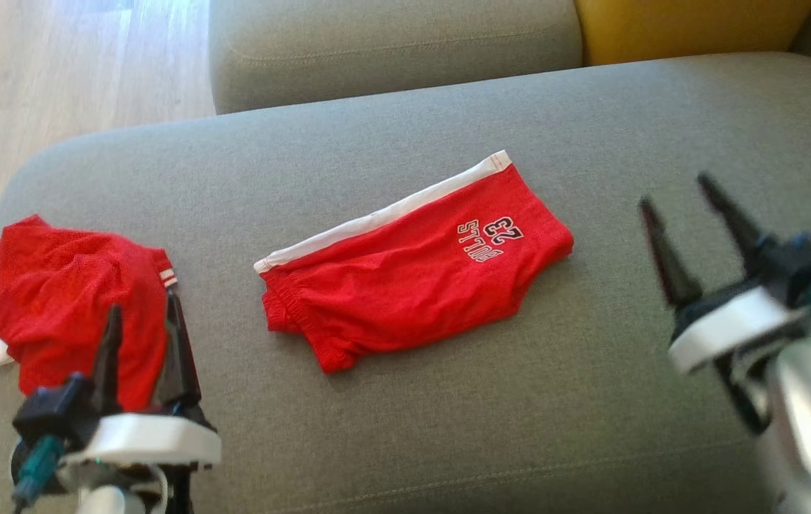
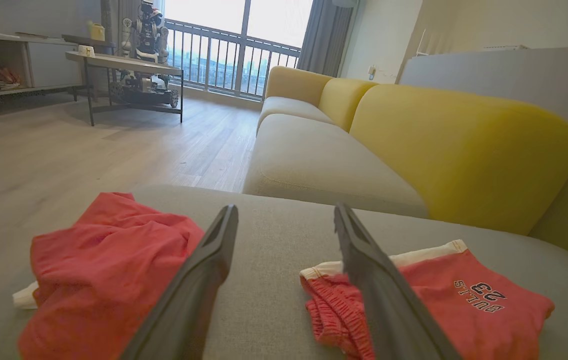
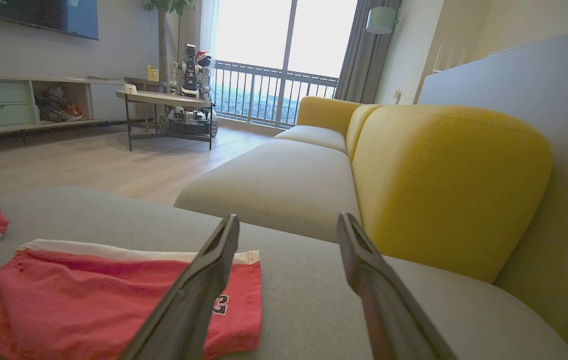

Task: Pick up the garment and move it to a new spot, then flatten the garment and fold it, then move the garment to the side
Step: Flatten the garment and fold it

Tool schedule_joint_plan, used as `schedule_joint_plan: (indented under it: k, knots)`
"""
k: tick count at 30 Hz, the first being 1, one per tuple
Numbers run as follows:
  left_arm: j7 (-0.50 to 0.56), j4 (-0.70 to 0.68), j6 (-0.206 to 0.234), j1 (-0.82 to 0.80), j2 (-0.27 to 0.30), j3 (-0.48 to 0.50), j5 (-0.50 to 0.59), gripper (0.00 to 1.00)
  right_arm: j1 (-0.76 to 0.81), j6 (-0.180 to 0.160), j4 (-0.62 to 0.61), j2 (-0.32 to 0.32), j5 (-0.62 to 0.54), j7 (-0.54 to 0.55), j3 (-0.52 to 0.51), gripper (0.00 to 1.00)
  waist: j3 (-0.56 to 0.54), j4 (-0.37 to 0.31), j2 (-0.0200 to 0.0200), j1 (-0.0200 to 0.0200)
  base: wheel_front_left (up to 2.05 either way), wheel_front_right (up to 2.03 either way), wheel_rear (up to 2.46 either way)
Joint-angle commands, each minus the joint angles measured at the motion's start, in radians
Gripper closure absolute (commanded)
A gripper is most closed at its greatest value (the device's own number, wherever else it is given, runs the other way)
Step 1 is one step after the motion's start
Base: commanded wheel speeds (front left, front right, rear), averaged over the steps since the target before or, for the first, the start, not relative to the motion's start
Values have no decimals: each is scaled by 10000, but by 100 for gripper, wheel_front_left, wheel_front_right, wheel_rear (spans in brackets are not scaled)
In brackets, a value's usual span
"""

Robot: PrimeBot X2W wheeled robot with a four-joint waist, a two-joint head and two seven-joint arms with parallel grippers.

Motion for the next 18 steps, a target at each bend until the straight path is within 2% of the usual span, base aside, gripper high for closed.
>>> schedule_joint_plan:
  k: [1, 6, 12, 18]
  knots:
    - [-56, -442, -122, -235, -46, 529, 132, 0, 113, -4, -574, 282, -319, -90, 47, 0, -21, -21, -1, 2, 0, 0, 0]
    - [-56, -534, -522, 419, -485, 1025, 745, 0, 1404, -4, -1253, 1080, -1287, -91, -614, 0, -20, 1, -1, 2, 0, 0, 0]
    - [-56, -491, -898, 530, -681, 1332, 941, 0, 1995, -4, -1332, 1453, -1792, -91, -934, 0, 14, 87, -1, 2, 0, 0, 0]
    - [-56, -321, -1067, 359, -704, 1348, 934, 0, 1937, -4, -1177, 1648, -1790, -91, -1068, 0, 62, 192, -1, 2, 0, 0, 0]
